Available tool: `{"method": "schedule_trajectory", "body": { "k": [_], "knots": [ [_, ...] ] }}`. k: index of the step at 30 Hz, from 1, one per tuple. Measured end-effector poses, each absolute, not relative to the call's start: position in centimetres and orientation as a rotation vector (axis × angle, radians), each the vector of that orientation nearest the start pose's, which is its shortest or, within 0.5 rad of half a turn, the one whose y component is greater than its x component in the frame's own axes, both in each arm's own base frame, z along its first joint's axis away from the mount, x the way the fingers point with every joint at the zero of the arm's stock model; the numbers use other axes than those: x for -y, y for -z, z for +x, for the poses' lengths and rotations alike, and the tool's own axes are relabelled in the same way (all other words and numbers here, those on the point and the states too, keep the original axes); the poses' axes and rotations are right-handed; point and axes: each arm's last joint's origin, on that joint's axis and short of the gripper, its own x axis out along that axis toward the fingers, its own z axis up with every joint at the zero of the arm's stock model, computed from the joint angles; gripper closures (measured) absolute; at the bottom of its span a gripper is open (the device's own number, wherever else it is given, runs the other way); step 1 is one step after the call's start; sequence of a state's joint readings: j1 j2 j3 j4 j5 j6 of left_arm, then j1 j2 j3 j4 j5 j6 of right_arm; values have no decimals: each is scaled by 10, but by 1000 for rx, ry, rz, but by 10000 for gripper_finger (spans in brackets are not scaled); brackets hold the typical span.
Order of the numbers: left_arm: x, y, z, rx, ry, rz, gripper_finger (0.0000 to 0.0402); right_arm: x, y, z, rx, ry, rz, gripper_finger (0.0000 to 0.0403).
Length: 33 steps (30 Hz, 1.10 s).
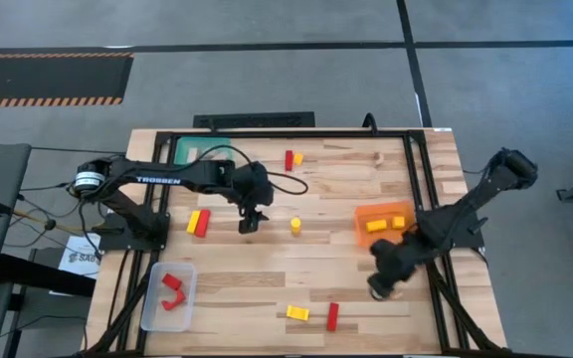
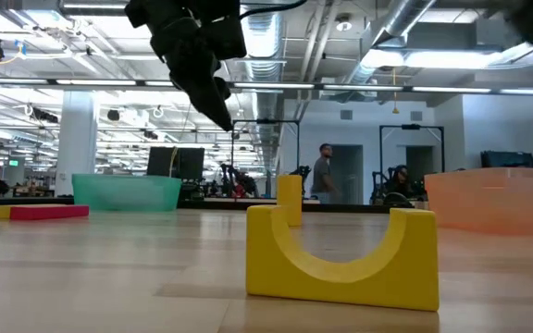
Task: Sort & place blocks by color
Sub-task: Put the light brown block into the light blue bin
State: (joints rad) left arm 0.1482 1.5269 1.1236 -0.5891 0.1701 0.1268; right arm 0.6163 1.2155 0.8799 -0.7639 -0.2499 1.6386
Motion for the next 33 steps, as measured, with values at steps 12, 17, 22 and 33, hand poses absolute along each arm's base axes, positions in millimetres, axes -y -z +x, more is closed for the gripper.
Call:
{"method": "schedule_trajectory", "body": {
  "k": [12, 17, 22, 33],
  "knots": [
    [-44, -255, 319, -812, 94, 29, 217, -152, -192, 141, -1502, 561, 1263, 76],
    [-48, -253, 316, -849, 85, 16, 217, -151, -184, 140, -1467, 635, 1240, 76],
    [-53, -258, 306, -880, 69, -18, 217, -154, -167, 142, -1548, 638, 1089, 76],
    [-50, -281, 248, -439, -168, -136, 217, -172, -137, 158, -1597, 566, 1032, 76]
  ]
}}
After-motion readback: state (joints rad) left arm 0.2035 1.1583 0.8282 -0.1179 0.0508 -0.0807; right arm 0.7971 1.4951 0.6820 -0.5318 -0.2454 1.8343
